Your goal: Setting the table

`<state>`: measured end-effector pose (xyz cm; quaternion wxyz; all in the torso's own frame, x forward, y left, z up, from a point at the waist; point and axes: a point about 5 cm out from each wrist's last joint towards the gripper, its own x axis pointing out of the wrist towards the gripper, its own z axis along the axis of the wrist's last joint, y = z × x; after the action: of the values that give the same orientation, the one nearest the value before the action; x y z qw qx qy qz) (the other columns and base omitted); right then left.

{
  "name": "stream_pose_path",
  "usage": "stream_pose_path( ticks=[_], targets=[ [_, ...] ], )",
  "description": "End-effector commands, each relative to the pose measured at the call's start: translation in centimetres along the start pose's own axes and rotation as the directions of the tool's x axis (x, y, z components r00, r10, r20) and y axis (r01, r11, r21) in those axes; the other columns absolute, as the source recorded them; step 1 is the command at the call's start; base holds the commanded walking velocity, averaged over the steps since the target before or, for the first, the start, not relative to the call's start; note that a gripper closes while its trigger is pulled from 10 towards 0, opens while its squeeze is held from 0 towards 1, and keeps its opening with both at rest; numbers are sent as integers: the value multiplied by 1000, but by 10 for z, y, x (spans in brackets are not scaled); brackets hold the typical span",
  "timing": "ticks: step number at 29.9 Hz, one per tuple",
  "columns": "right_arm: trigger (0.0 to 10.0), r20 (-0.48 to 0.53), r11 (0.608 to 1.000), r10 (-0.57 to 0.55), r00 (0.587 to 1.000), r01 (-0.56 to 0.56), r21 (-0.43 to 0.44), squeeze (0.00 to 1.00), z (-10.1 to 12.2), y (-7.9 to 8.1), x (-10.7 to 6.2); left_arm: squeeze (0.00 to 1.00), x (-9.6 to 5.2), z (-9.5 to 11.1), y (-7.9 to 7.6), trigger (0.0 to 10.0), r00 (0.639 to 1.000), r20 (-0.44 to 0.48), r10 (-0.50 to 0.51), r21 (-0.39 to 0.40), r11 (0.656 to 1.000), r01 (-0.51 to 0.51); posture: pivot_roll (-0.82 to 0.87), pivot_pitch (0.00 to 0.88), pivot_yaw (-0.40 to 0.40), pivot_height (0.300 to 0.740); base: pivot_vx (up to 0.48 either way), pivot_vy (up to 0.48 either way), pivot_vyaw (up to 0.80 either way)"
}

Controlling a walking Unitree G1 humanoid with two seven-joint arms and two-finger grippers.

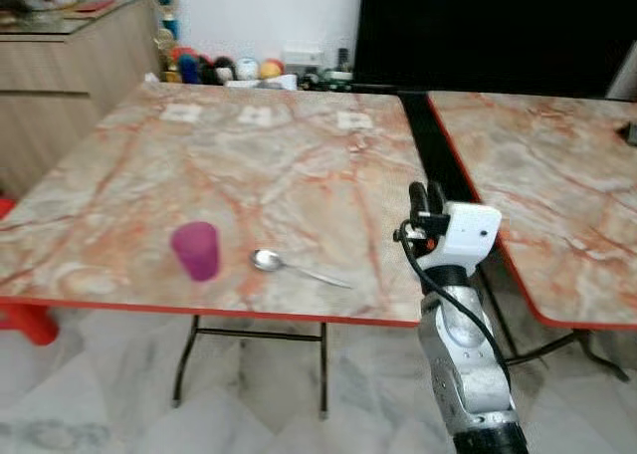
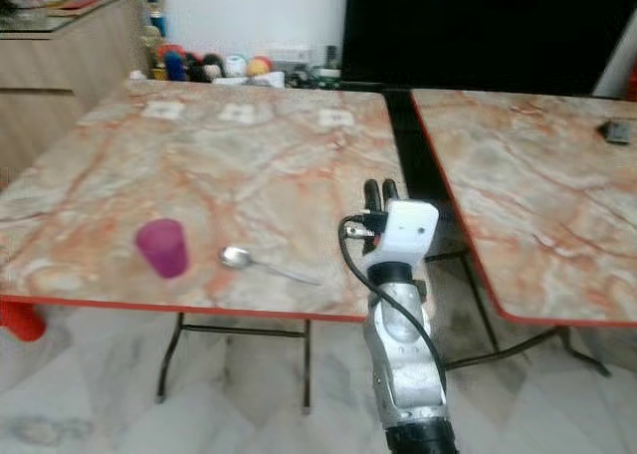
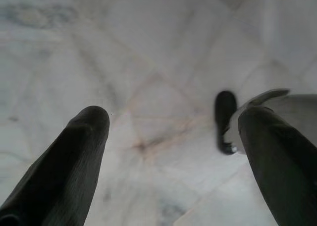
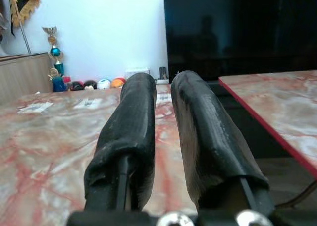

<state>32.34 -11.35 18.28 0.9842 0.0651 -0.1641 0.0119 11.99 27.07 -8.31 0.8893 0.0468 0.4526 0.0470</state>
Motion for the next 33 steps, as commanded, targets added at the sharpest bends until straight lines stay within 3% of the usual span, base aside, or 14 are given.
stream_pose_path(
  ticks=[1, 28, 33],
  targets=[
    [10000, -13, 999, -31, 999, 31, -15, 0, -3, -9, -2, 0, 0, -5, -4, 10000, 1000, -23, -8, -7, 1000, 8, 31, 50, -5, 740, 0, 304, 0],
    [10000, -7, 999, -6, 1000, 6, -47, 0, 0, -8, -1, 0, -1, -4, -5, 10000, 1000, -8, -21, -19, 1000, 21, 29, 53, -5, 740, 0, 30, 0],
    [10000, 1, 999, 7, 1000, -7, -52, 0, 0, -6, -1, 0, -1, -4, -5, 10000, 1000, -9, -24, -18, 1000, 23, 30, 53, -5, 740, 97, 0, 800]
  ],
)
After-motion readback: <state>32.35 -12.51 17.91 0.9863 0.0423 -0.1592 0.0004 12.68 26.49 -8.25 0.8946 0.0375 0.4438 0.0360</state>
